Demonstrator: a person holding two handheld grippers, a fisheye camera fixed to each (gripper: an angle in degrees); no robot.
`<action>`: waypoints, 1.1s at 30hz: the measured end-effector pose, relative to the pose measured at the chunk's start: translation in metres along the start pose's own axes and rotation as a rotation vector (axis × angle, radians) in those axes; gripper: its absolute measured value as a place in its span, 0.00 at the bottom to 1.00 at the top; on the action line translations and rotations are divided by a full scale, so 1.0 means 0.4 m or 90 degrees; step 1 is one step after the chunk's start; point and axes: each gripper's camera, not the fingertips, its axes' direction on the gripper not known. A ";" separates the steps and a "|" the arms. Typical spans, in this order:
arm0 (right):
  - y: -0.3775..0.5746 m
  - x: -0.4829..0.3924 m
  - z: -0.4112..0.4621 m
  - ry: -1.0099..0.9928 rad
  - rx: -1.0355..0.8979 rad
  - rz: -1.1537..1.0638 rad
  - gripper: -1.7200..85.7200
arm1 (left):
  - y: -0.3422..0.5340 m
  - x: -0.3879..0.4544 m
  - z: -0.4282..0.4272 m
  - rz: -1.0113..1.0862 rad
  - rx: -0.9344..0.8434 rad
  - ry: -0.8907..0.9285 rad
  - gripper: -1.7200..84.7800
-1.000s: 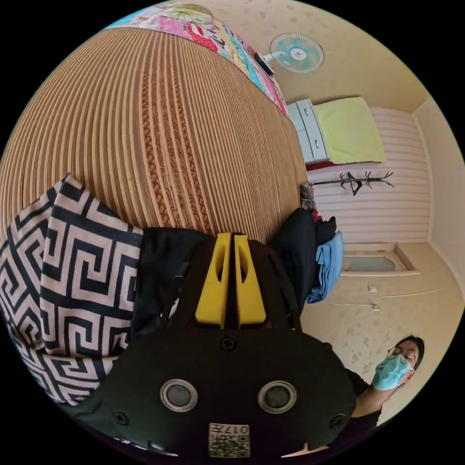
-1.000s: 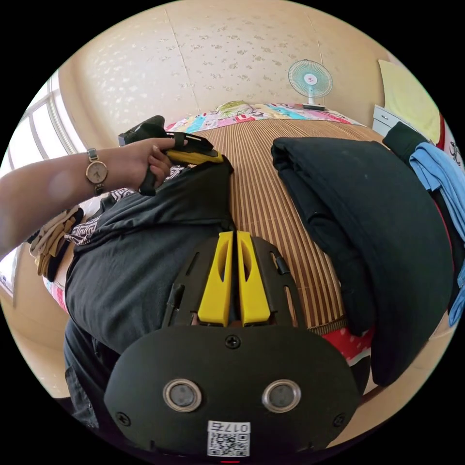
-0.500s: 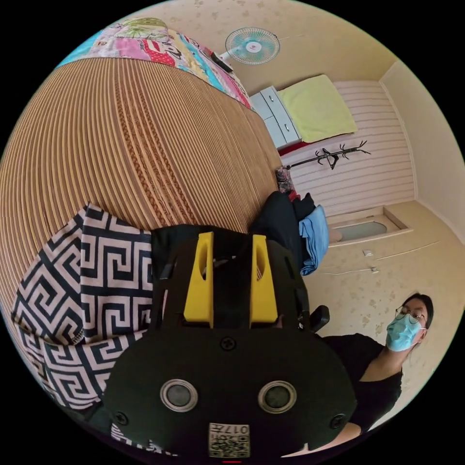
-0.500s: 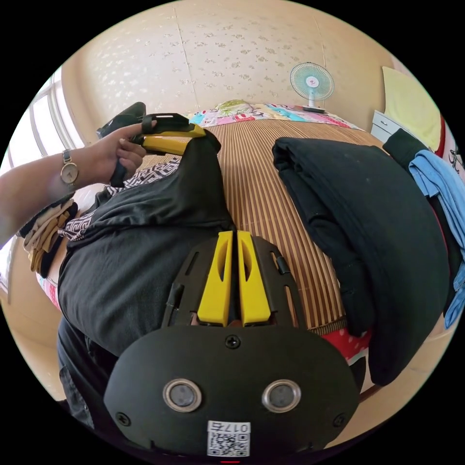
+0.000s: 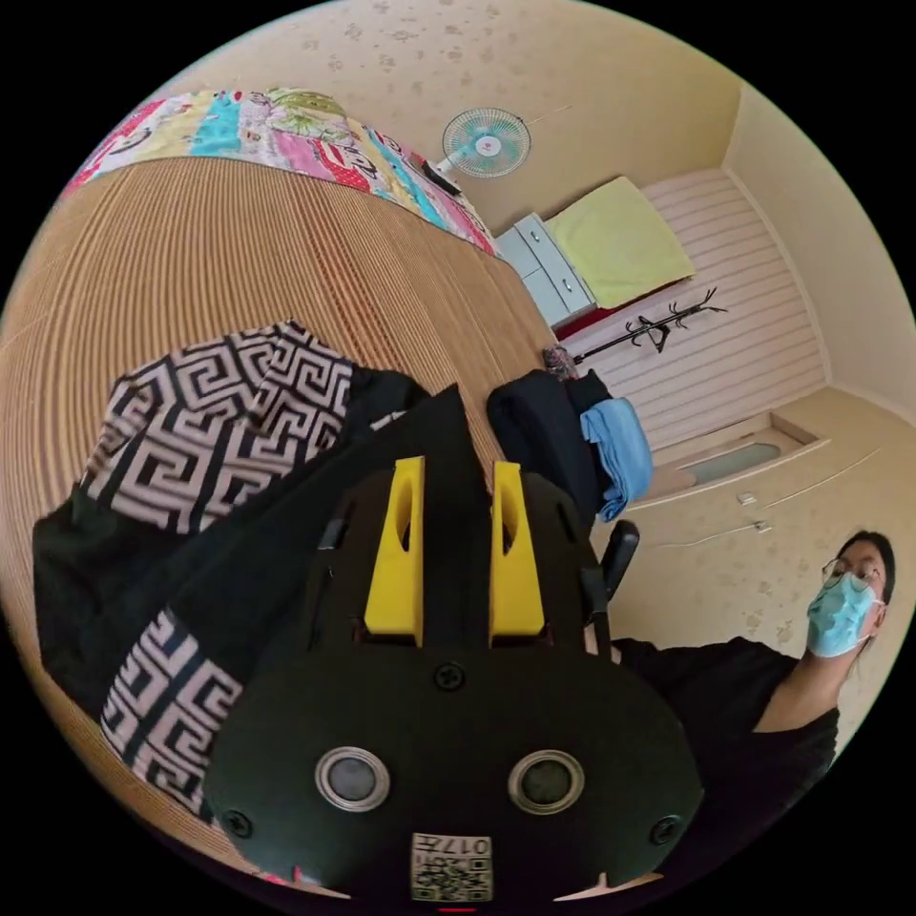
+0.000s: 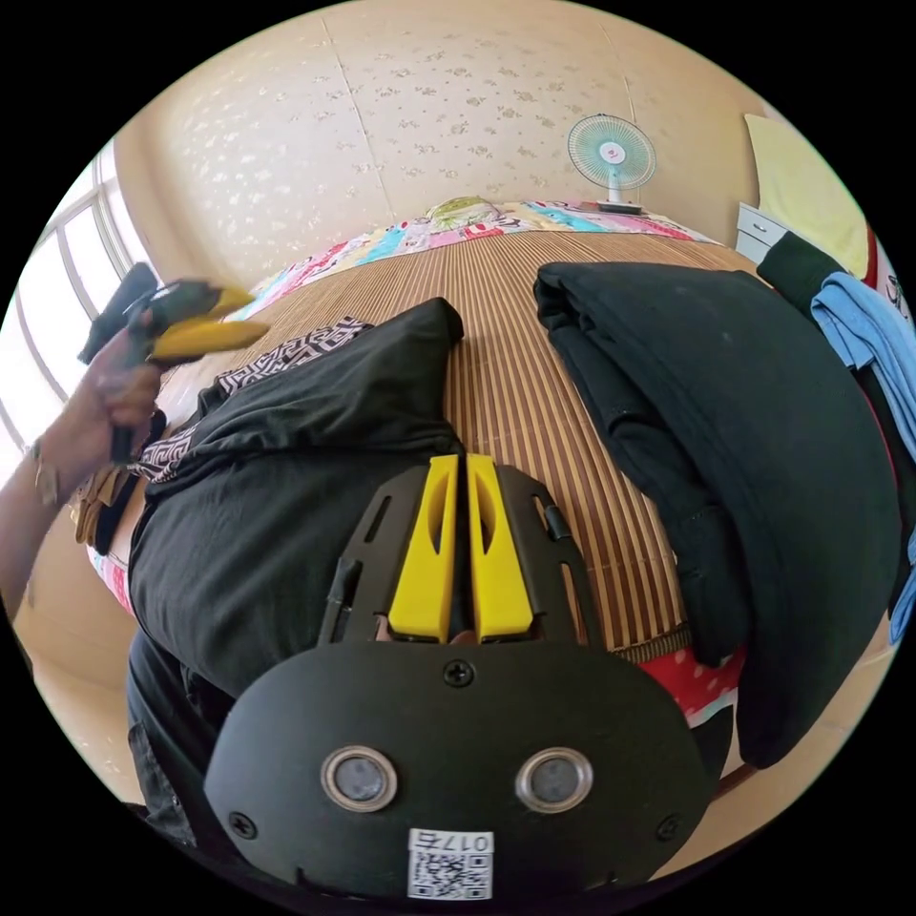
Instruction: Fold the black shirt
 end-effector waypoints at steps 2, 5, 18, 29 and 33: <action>0.001 -0.004 0.000 -0.001 0.001 0.001 0.04 | 0.160 0.028 -0.062 0.013 0.071 -0.044 0.10; 0.002 -0.006 -0.001 -0.007 0.003 0.011 0.05 | 0.430 0.060 -0.168 -0.049 0.217 -0.166 0.08; 0.007 -0.140 -0.048 0.136 0.022 -0.015 0.13 | 0.751 0.104 -0.037 -0.159 0.245 -0.349 0.08; -0.001 -0.350 0.022 -0.008 -0.086 -0.142 0.08 | 0.589 0.121 0.139 -0.156 0.066 -0.557 0.05; -0.063 -0.387 0.072 0.037 -0.112 -0.089 0.05 | 0.545 0.059 0.123 -0.173 0.083 -0.506 0.02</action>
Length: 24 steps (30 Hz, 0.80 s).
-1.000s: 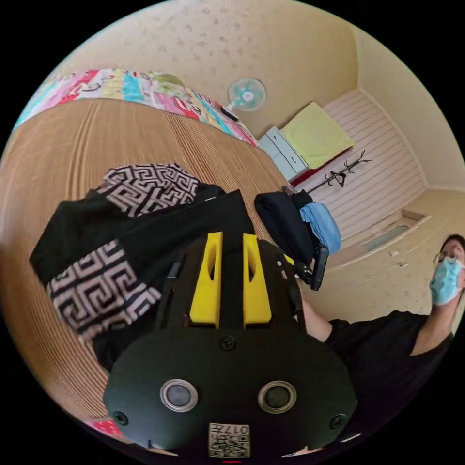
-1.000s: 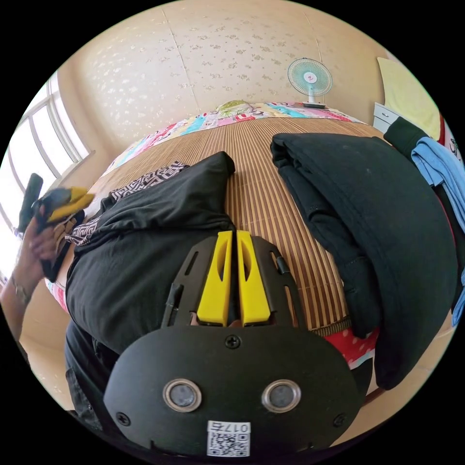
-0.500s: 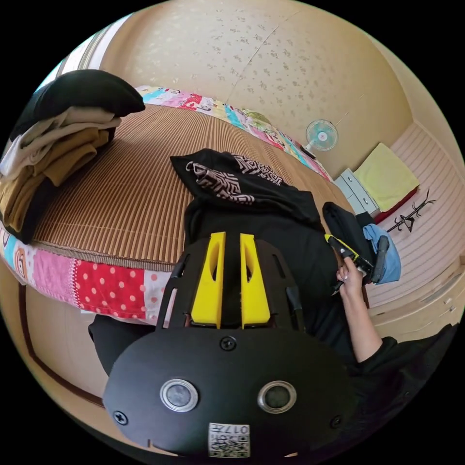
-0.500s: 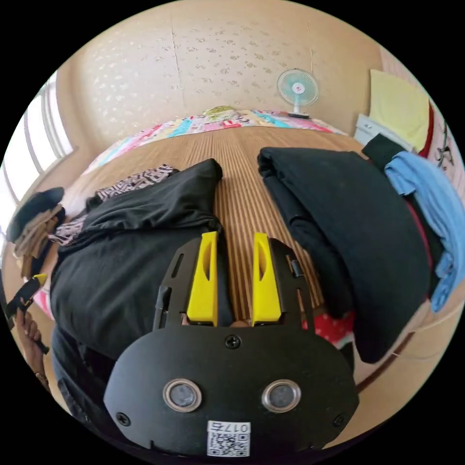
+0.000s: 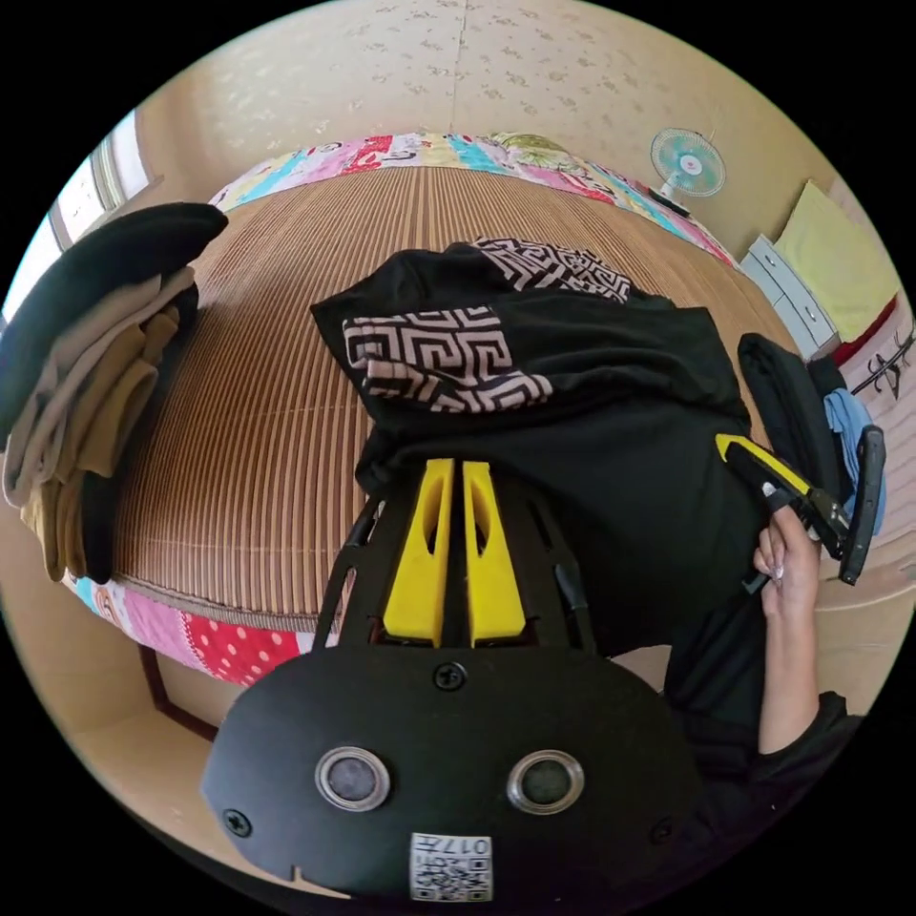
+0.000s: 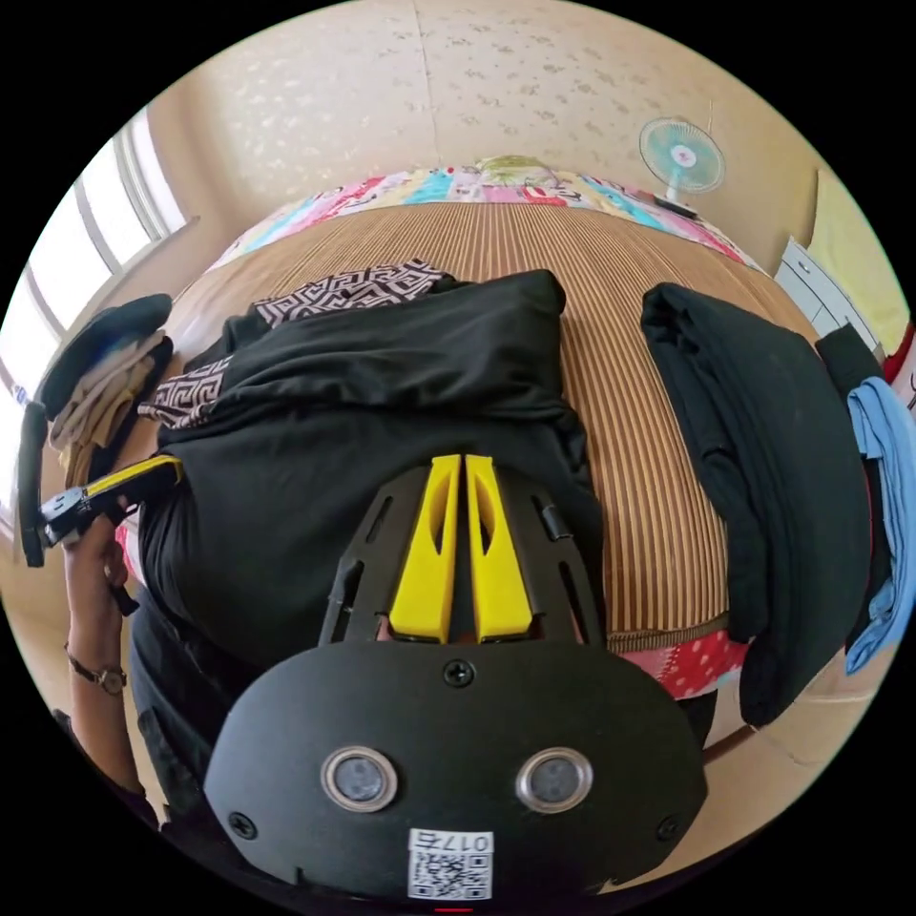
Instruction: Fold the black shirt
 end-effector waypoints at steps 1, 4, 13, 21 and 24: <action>-0.029 -0.017 0.014 0.013 -0.017 -0.011 0.04 | -0.017 -0.007 0.009 -0.004 0.002 0.008 0.02; -0.107 -0.066 0.047 0.060 -0.068 -0.046 0.04 | -0.079 0.009 0.024 0.017 -0.025 -0.014 0.01; -0.248 -0.093 0.128 0.071 -0.050 -0.036 0.03 | -0.276 0.015 0.094 0.081 -0.054 -0.061 0.01; -0.385 -0.065 0.194 0.033 -0.041 -0.013 0.03 | -0.320 -0.095 0.135 0.005 0.053 0.030 0.01; -0.428 -0.071 0.214 0.038 -0.039 -0.015 0.03 | -0.324 -0.111 0.143 0.003 0.061 0.033 0.01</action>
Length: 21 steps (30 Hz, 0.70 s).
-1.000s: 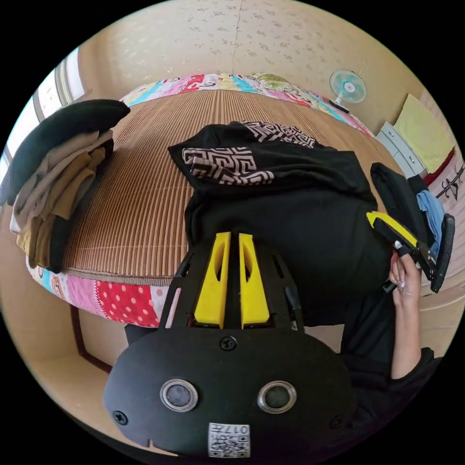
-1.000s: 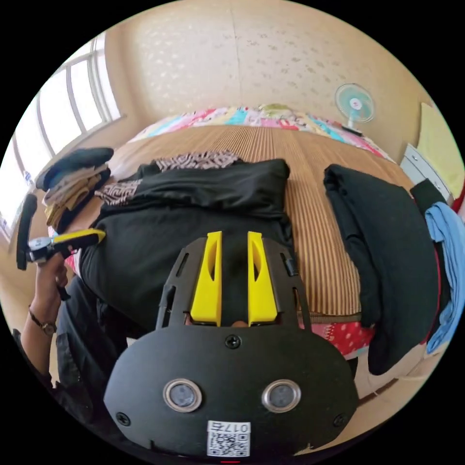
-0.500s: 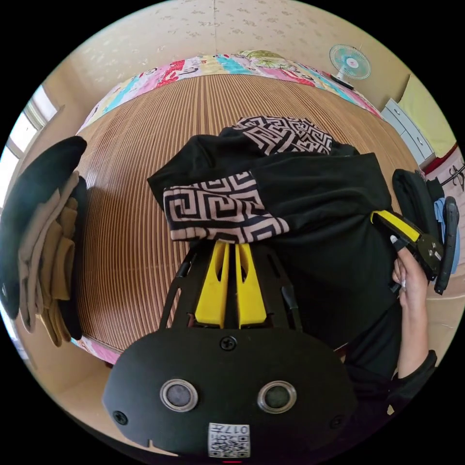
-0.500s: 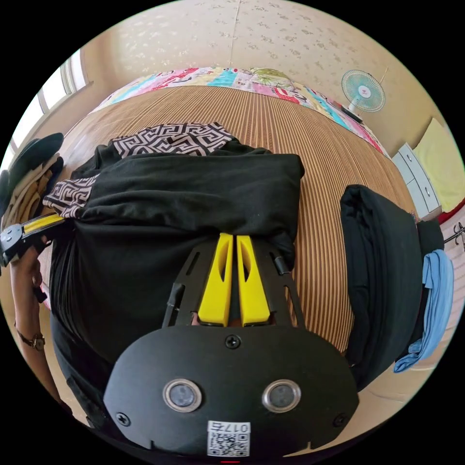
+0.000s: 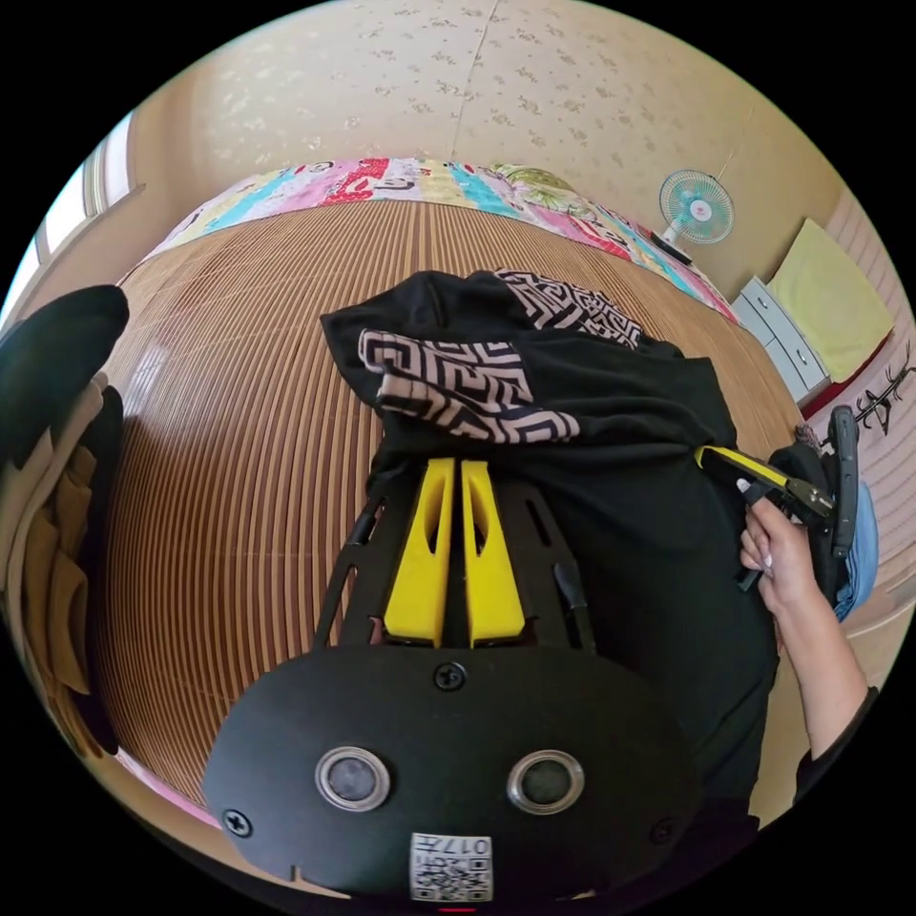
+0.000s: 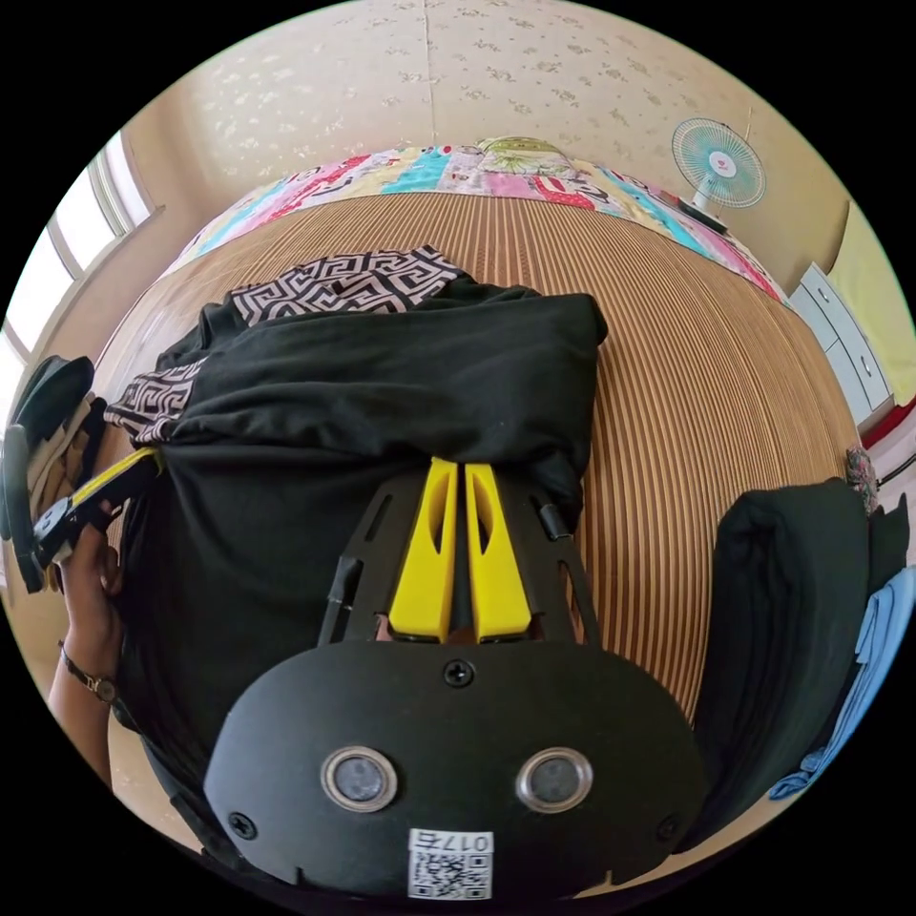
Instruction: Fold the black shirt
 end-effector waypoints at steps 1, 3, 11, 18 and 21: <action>-0.008 -0.009 0.004 0.009 0.003 -0.002 0.03 | 0.001 -0.001 0.000 0.002 0.003 -0.004 0.01; -0.011 -0.027 0.007 0.035 0.001 -0.007 0.03 | 0.005 -0.002 0.000 0.007 0.007 -0.012 0.01; 0.000 0.005 -0.045 -0.034 -0.027 0.026 0.05 | 0.010 -0.105 0.011 -0.037 0.010 0.092 0.01; 0.257 0.013 -0.246 -0.056 0.048 -0.017 0.10 | 0.018 -0.223 0.045 -0.104 0.012 0.247 0.01; 0.358 0.003 -0.256 -0.023 0.051 -0.029 0.11 | 0.014 -0.197 0.042 -0.086 0.015 0.206 0.01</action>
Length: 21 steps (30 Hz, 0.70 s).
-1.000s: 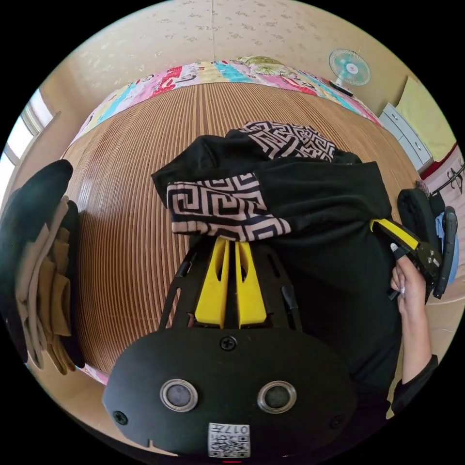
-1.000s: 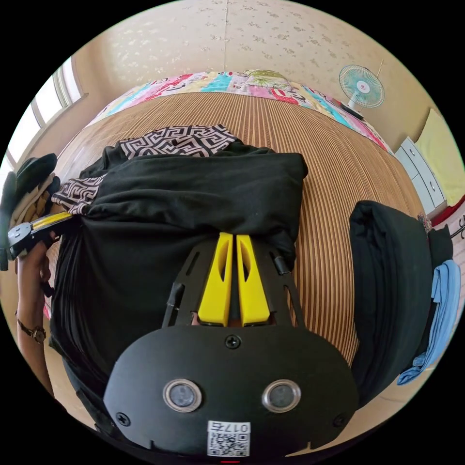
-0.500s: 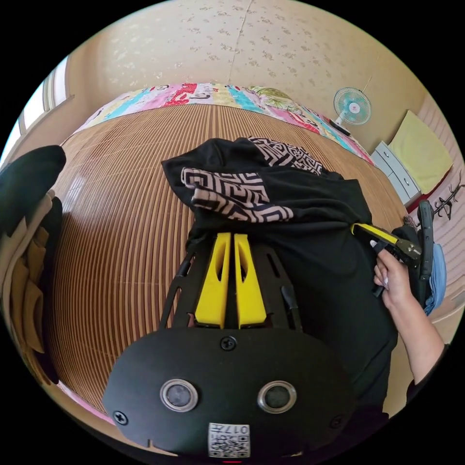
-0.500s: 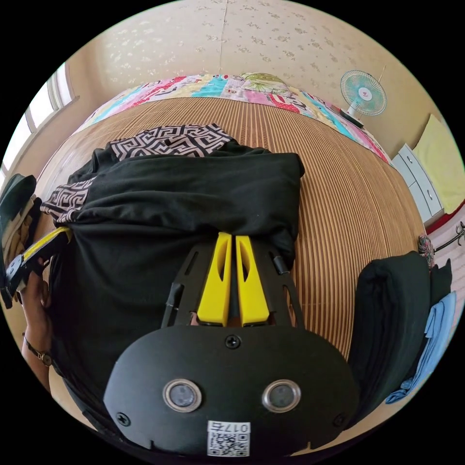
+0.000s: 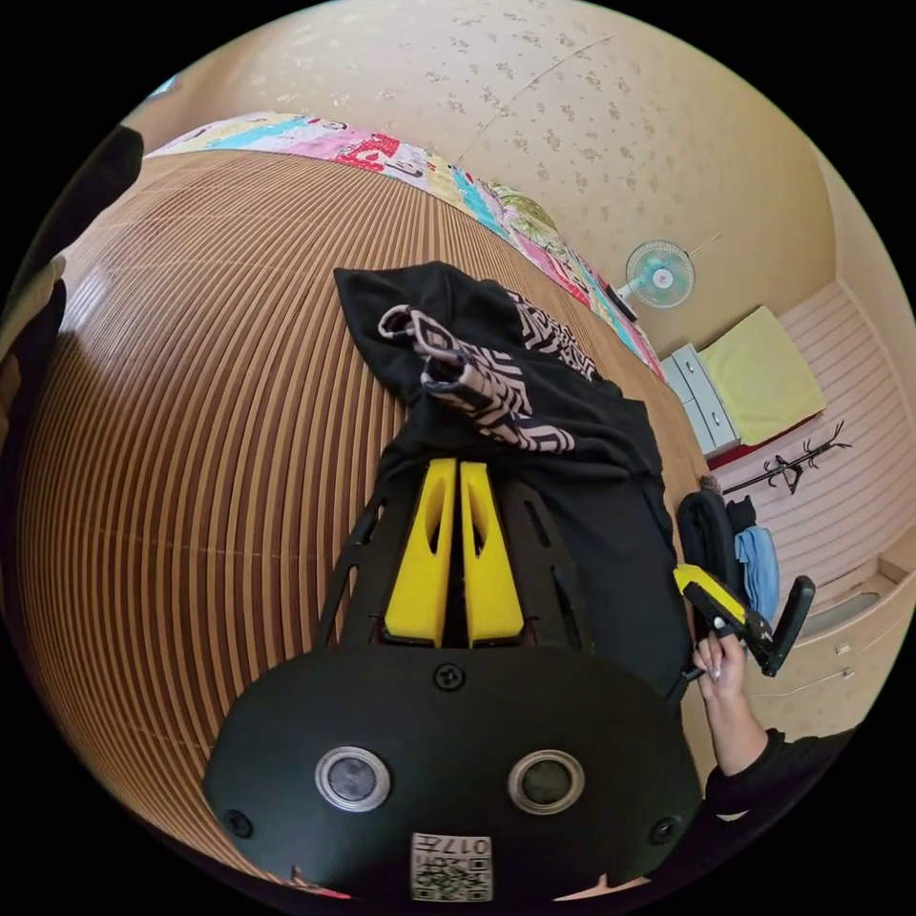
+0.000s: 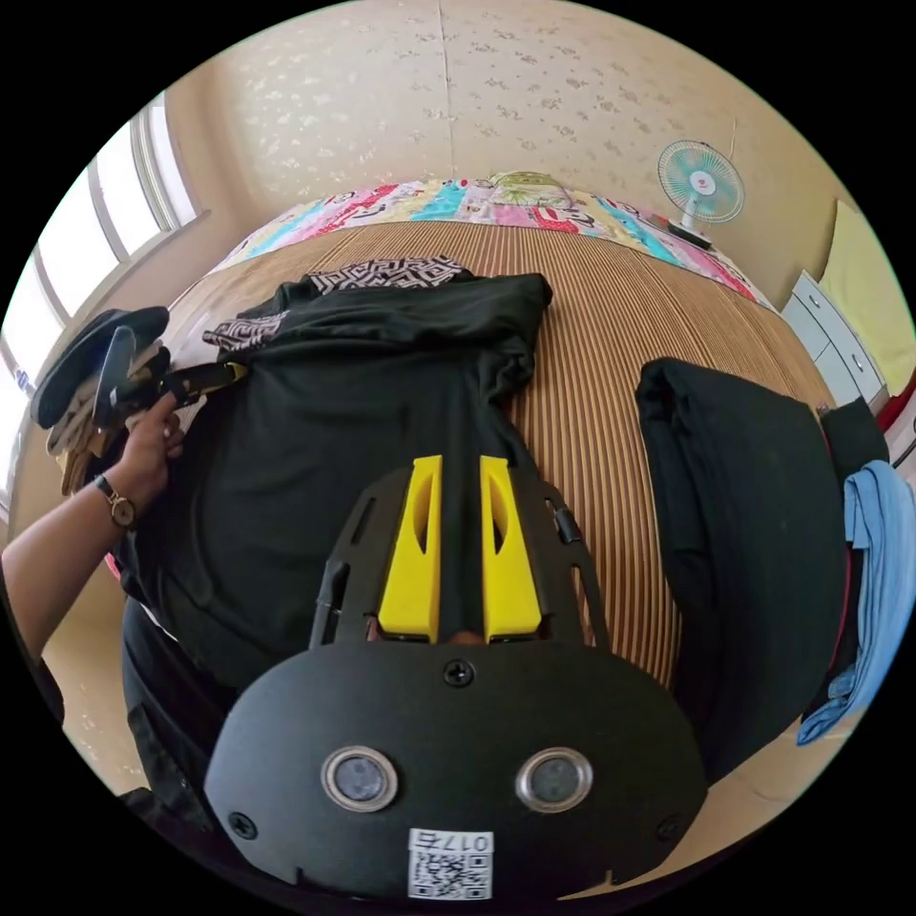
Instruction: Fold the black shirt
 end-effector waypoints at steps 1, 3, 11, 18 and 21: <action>0.018 -0.010 0.020 0.003 -0.027 -0.012 0.11 | 0.000 0.013 0.003 0.008 0.001 -0.019 0.01; 0.043 -0.018 0.035 0.009 -0.012 -0.026 0.11 | -0.001 0.035 0.009 0.022 0.001 -0.049 0.01; 0.071 -0.042 0.048 0.024 0.019 -0.037 0.11 | -0.002 0.099 0.038 0.053 0.003 -0.126 0.01; 0.064 -0.022 0.050 -0.008 0.013 -0.014 0.11 | 0.063 0.164 0.002 0.125 -0.055 -0.130 0.07; 0.061 -0.021 0.049 -0.012 0.014 -0.013 0.11 | 0.195 0.225 -0.086 0.164 0.002 -0.171 0.06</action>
